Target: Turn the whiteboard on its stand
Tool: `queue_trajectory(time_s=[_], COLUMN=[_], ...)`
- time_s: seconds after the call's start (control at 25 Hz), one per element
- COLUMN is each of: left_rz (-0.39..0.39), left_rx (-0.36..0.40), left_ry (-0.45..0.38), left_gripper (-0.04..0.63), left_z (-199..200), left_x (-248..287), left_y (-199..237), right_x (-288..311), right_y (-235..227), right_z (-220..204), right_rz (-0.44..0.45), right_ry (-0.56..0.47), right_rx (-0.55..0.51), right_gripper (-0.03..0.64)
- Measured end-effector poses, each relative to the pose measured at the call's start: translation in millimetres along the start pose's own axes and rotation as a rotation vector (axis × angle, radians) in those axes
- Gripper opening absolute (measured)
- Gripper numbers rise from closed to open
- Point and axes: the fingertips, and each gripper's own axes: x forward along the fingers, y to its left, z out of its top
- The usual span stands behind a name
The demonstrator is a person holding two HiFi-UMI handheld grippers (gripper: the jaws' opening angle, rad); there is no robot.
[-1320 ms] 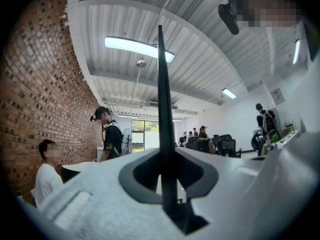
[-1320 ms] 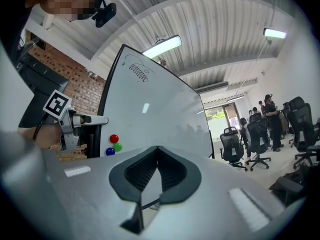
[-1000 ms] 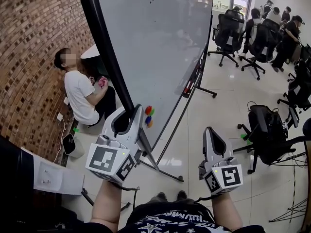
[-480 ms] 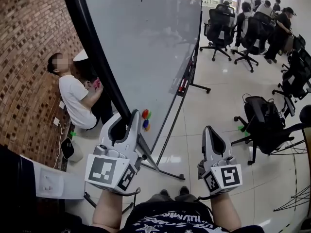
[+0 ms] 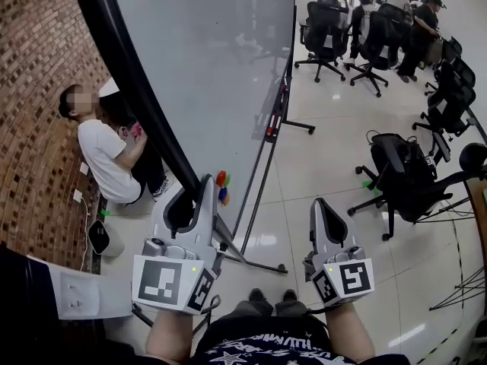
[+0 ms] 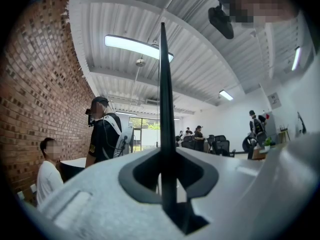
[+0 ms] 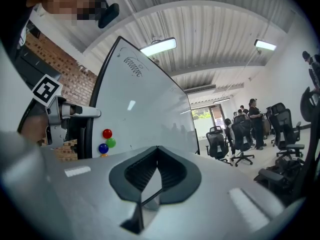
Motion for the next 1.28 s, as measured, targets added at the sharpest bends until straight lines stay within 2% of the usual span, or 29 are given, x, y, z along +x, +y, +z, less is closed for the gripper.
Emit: queue_trajectory(time_s=[0.2, 0.44, 0.92, 1.28], left_rz=[0.002, 0.012, 0.065, 0.071], left_rx=[-0.001, 0.001, 0.023, 0.022], left_ry=[0.001, 0.001, -0.014, -0.006], left_gripper=[0.061, 0.061, 0.060, 0.061], left_z=[0, 1, 8, 12], left_x=[-12, -30, -75, -89], left_y=[-8, -12, -22, -28], right_x=[-3, -13, -91, -124], right_y=[-6, -9, -29, -23], right_z=[0, 2, 12, 16], right_rz=[0.010, 0.066, 0.122, 0.138], right_ry=[-0.008, -0.016, -0.013, 0.004], right_rx=[0.011, 0.014, -0.005, -0.032], right_gripper=[0.008, 0.008, 0.008, 0.008])
